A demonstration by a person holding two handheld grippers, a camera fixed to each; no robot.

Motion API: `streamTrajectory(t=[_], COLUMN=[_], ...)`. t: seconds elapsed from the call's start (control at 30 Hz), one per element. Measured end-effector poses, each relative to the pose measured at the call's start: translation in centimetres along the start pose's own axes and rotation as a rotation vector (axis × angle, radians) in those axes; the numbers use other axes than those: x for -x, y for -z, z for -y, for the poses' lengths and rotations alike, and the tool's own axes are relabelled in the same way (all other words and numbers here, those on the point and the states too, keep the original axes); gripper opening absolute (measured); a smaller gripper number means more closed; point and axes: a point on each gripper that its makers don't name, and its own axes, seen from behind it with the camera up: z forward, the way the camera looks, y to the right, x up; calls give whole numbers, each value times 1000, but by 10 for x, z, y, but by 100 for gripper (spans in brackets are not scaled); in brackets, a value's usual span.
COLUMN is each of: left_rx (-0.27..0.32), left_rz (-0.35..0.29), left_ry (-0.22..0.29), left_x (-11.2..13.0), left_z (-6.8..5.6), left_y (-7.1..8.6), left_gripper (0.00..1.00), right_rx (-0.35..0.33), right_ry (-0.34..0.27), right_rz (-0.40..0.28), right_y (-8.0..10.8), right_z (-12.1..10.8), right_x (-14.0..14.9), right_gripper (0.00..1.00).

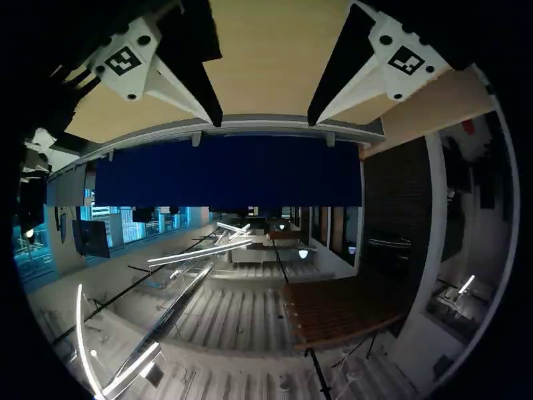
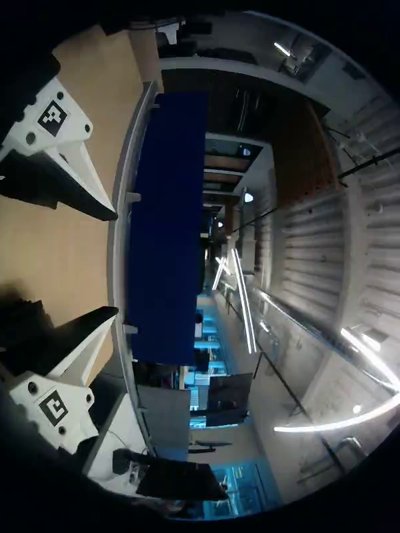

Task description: Fold towel

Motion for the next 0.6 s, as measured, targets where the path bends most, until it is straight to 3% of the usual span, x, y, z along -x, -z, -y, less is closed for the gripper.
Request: streamTrajectory(t=[0.17,0.37,0.47,0.6], left_rx=[5,49,96,182], left_rz=[10,50,82,148], left_ry=[-13,-33,-48,-56], left_x=[-28,-41,-40,-32], left_z=[-2,-12,-22,-40], left_y=[0,-2,-2,2], left_gripper=[95,95,95,95], right_rx=[0,-33,-86,-215], right_ry=[5,10,27,65], right_rz=[-4,22,55,115], right_y=[-2,-8,-8,-4], right_z=[-1,3,15,45], right_x=[-31,-46,-47,-43], right_gripper=[100,100,100,100])
